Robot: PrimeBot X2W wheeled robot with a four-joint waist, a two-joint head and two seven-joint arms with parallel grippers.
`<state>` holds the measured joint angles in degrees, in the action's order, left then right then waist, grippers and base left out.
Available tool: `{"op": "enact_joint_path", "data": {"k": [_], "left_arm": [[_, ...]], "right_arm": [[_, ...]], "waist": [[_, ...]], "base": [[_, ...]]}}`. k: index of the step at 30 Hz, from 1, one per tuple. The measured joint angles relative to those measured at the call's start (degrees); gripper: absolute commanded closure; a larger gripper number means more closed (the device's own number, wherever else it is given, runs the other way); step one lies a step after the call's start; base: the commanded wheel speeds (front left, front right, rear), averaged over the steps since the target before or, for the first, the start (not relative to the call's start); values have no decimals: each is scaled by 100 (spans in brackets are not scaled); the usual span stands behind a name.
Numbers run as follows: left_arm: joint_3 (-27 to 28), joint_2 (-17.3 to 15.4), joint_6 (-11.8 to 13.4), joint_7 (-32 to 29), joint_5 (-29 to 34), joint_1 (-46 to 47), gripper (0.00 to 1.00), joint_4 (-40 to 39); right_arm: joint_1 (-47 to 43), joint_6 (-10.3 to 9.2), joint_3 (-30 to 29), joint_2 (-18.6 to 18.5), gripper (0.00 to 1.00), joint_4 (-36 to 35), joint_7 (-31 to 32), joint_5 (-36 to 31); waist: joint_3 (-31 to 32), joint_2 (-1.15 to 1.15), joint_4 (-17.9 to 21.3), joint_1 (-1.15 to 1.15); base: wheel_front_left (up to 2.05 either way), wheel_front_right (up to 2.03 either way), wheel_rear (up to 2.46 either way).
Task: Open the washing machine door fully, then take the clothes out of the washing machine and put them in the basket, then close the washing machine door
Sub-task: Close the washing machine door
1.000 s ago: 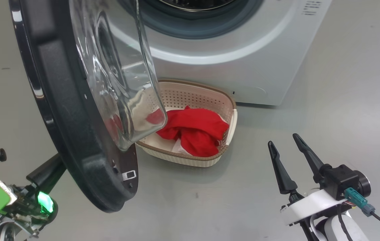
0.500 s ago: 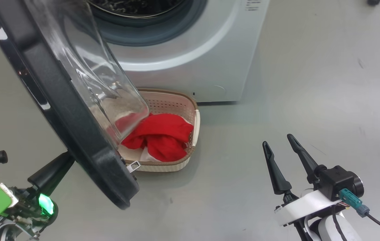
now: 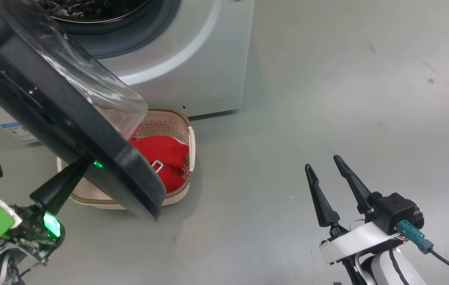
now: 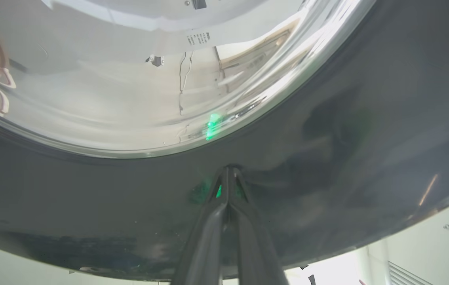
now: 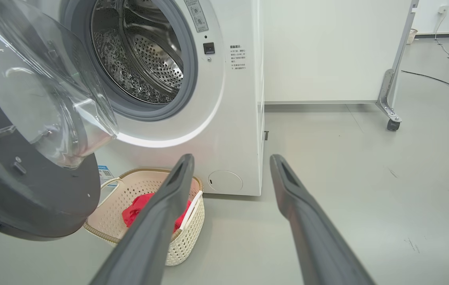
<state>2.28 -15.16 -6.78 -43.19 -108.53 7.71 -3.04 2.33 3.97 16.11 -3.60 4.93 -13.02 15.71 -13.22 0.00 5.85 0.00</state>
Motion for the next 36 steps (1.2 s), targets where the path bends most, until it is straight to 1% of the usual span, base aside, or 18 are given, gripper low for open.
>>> {"op": "enact_joint_path", "data": {"k": [2,14,20,26,36], "left_arm": [[-11,4,64,52,12,100,100,7],[76,100,219,385,44,821,100,59],[97,116,331,559,105,1205,100,224],[135,163,488,800,312,1708,100,398],[210,220,598,1191,434,2538,100,740]], "right_arm": [[15,0,0,3,0,-14,-44,3],[219,0,69,35,0,-25,-81,172],[327,0,120,45,0,0,-97,205],[445,0,132,64,0,-1,-112,292],[611,0,197,92,0,20,-140,436]], "waist": [[-43,0,99,0],[-481,0,559,0],[-682,0,812,0],[-906,0,1038,0],[-1279,0,1393,0]], "base": [[0,0,0],[0,0,0],[0,0,0],[0,0,0],[0,0,0]]}}
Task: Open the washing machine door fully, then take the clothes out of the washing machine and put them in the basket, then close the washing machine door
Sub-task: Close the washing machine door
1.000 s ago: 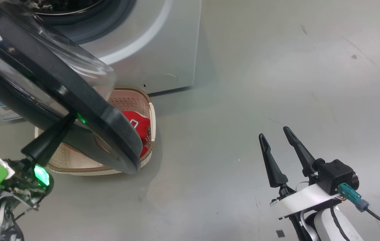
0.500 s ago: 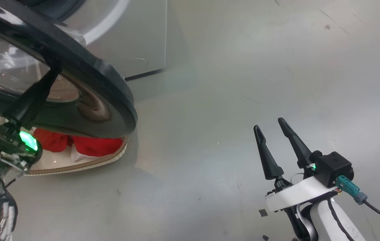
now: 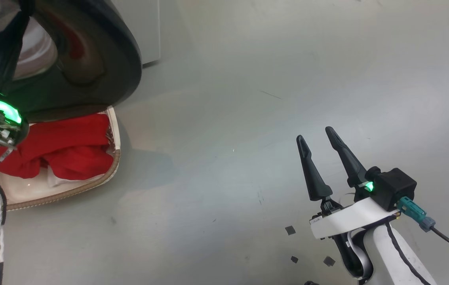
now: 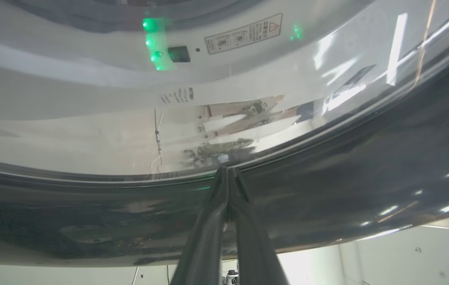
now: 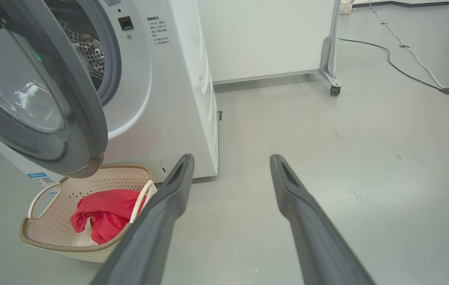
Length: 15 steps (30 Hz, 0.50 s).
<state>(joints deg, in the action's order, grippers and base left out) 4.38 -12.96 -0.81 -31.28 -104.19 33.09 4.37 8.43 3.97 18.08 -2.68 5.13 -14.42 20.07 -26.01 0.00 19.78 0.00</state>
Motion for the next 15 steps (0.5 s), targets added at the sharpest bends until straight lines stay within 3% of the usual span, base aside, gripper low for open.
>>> {"op": "enact_joint_path", "data": {"k": [15], "left_arm": [[-7,1,-9,415,366,982,100,694]], "right_arm": [[233,-10,53,10,0,-112,-1,214]], "waist": [[-365,0,375,0]], "base": [[0,0,0]]}}
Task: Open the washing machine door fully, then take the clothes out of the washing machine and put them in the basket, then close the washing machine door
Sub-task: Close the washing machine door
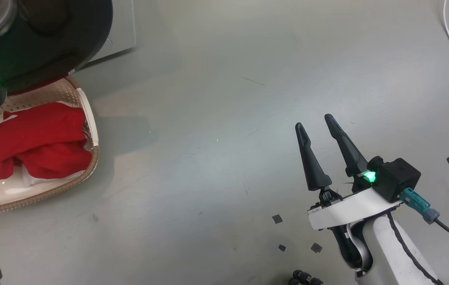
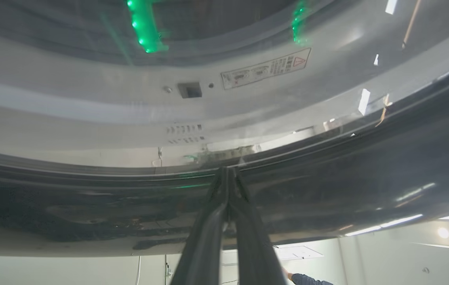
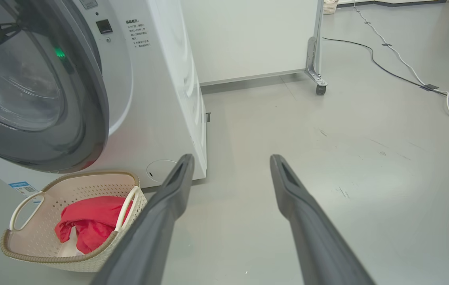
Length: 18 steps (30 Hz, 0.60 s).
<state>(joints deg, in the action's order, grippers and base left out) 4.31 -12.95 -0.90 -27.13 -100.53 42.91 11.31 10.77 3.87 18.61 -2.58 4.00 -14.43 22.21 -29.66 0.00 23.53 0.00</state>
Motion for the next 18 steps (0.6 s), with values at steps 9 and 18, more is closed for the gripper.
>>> {"op": "enact_joint_path", "data": {"k": [9,18], "left_arm": [[-65,25,-162,47,146,207,100,325],[-282,417,-386,-169,44,203,100,588]], "right_arm": [[58,-48,31,1,0,-12,0,49],[61,-102,-174,3,0,-30,0,-38]], "waist": [[-20,0,20,0],[23,0,-255,0]], "base": [[0,0,0],[0,0,0]]}}
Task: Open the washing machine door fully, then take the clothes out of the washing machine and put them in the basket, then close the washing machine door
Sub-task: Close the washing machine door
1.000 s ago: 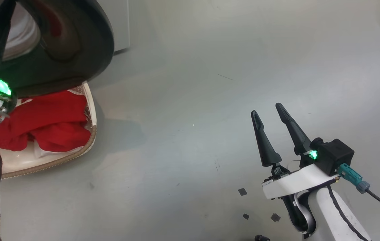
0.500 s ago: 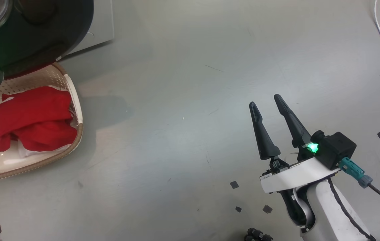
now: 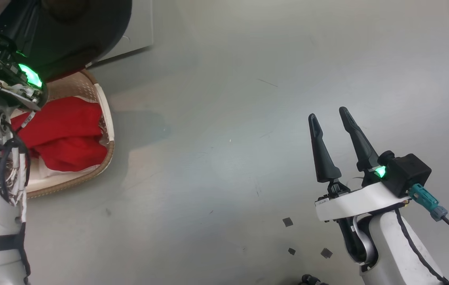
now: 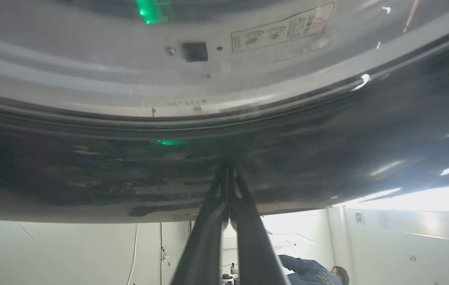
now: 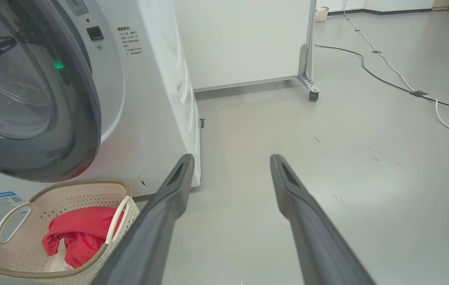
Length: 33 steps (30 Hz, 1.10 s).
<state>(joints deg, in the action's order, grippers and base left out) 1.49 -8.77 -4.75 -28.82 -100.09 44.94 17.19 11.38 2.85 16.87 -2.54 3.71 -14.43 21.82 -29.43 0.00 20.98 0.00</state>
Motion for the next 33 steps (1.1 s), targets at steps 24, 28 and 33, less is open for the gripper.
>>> {"op": "enact_joint_path", "data": {"k": [24,28,33], "left_arm": [[402,593,-215,-297,-595,-1738,100,-971],[494,635,-215,-296,-598,-2217,100,-1193],[508,678,-215,-311,-630,-2779,59,-1445]], "right_arm": [[15,1,-419,-297,0,220,0,-447],[-53,3,-423,-348,0,296,0,-491],[-218,4,-450,-368,0,360,0,-525]], "waist": [[478,0,-1405,0],[635,0,-1625,0],[870,0,-1859,0]], "base": [[0,0,0],[0,0,0],[0,0,0]]}}
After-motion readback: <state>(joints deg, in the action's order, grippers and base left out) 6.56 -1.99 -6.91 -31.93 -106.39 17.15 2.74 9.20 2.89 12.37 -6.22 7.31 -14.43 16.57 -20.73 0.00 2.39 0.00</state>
